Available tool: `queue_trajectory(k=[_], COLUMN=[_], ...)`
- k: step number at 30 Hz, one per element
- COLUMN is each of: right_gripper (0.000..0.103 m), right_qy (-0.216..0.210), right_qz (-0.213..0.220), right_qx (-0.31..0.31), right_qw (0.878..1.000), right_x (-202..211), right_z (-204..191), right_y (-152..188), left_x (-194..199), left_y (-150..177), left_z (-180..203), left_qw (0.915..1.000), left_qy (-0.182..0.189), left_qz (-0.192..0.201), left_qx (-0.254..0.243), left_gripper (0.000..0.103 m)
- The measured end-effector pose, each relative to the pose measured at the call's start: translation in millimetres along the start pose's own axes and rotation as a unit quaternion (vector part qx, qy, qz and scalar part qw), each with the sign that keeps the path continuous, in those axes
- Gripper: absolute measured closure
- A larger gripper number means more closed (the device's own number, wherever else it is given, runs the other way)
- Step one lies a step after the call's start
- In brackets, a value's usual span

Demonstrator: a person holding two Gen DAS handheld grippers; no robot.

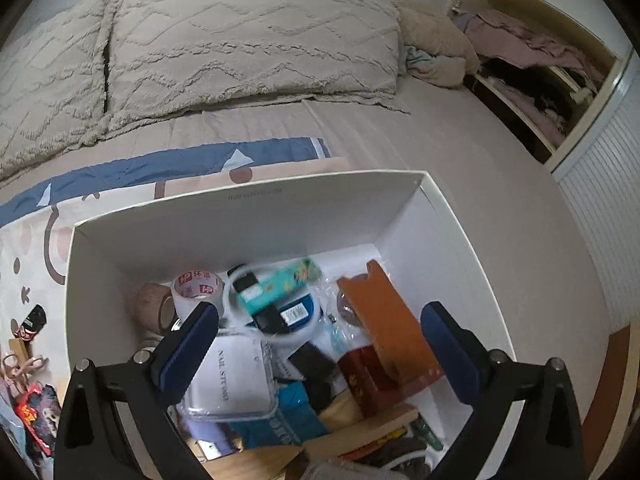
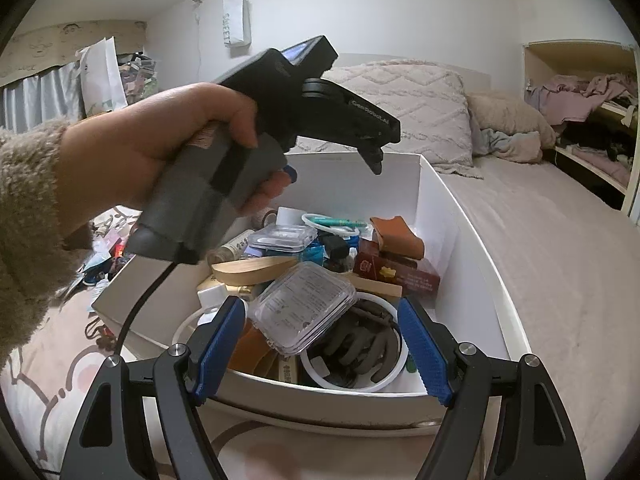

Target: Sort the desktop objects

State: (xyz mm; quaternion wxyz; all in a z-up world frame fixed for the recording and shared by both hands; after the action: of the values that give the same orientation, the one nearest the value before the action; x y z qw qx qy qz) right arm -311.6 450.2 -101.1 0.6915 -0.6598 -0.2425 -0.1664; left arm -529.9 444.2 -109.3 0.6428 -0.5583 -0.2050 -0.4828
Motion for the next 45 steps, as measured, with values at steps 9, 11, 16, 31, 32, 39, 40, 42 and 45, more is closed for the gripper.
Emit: queue_trajectory(k=[9, 11, 16, 31, 32, 39, 40, 42, 45], right_gripper=[0.024, 0.024, 0.024, 0.024, 0.024, 0.024, 0.024, 0.024, 0.011], right_qy=[0.013, 0.012, 0.021, 0.059, 0.061, 0.069, 0.071, 0.073, 0.078], right_qz=[-0.022, -0.029, -0.033, -0.018, -0.018, -0.016, -0.016, -0.017, -0.018], right_qx=[-0.003, -0.009, -0.037, -0.057, -0.058, -0.059, -0.061, -0.065, -0.068], right_qw=[1.0, 0.999, 0.999, 0.996, 0.996, 0.996, 0.996, 0.995, 0.994], right_x=[-5, -6, -1, 29, 30, 39, 40, 42, 45], right_z=[2, 3, 12, 9, 9, -1, -2, -4, -7], right_y=[-1, -3, -12, -31, -32, -34, -34, -33, -32], left_x=[24, 30, 46, 102, 105, 131, 135, 143, 157], left_y=[10, 12, 18, 55, 59, 78, 81, 85, 93], left_z=[-8, -10, -14, -41, -46, -67, -69, -71, -73], left_qw=[0.9995, 0.9993, 0.9982, 0.9953, 0.9953, 0.9941, 0.9938, 0.9935, 0.9917], left_qy=[-0.005, -0.011, -0.02, -0.018, -0.019, -0.026, -0.025, -0.019, -0.018], left_qz=[0.017, 0.021, 0.03, 0.059, 0.06, 0.073, 0.077, 0.082, 0.097], left_qx=[-0.025, -0.03, -0.048, -0.074, -0.074, -0.076, -0.076, -0.076, -0.083], left_gripper=[0.001, 0.001, 0.001, 0.0, 0.0, 0.0, 0.0, 0.0, 0.0])
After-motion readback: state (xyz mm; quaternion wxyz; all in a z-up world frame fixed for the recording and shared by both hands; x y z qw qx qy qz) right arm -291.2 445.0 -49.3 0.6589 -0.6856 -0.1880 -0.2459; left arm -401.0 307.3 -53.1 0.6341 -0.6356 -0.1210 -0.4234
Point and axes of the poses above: each gripper's, at about its wrist camera, not at the fingertips, and x roughly against the way its jaws point, z to its right, y to its underside, the point moved 10 cm from there along -x, roughly the way its jaws point, and after that the axes turned 6 degrees about y, right-handed, at the moved point
